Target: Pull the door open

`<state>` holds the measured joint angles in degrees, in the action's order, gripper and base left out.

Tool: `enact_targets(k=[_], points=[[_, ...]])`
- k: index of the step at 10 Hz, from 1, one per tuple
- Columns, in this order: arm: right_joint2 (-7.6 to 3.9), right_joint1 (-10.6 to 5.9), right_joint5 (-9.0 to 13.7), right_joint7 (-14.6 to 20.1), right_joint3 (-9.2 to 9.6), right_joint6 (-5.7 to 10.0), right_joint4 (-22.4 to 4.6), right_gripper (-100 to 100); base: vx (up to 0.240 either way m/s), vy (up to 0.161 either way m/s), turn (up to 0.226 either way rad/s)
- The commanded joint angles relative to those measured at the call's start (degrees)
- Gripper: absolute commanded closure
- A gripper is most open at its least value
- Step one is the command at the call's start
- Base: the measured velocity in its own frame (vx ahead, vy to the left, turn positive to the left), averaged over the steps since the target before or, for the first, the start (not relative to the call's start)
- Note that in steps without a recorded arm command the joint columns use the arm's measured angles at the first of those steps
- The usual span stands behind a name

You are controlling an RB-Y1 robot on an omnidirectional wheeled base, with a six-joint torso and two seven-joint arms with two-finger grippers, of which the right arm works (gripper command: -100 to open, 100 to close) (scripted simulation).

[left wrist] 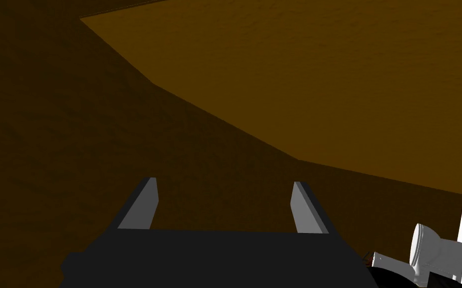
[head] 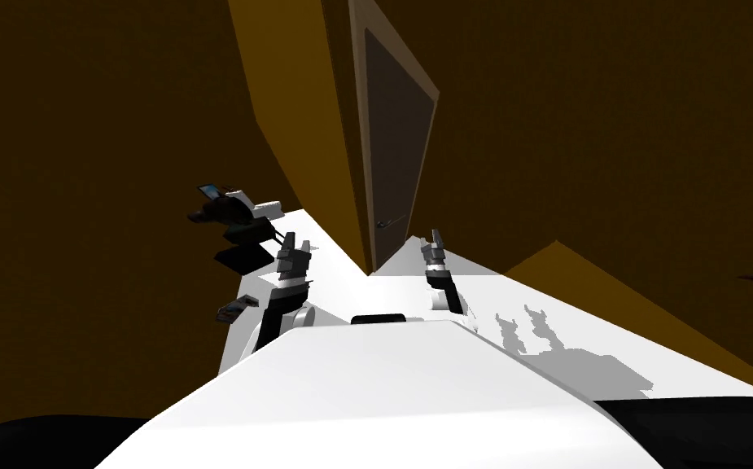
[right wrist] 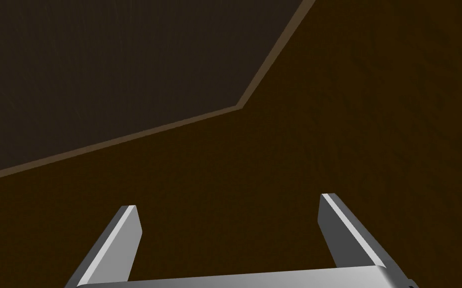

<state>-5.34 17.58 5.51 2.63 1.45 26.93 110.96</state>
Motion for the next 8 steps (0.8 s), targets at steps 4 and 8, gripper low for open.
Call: enact_targets(k=[4, 8], points=[[-1.88, -3.11, 0.0, 0.9, 0.86, 1.35, -8.0, -100, 0.072, -0.083, 0.177], [-3.13, -5.38, 0.0, 1.6, 1.41, 2.49, -13.8, -100, 0.064, -0.085, 0.159]])
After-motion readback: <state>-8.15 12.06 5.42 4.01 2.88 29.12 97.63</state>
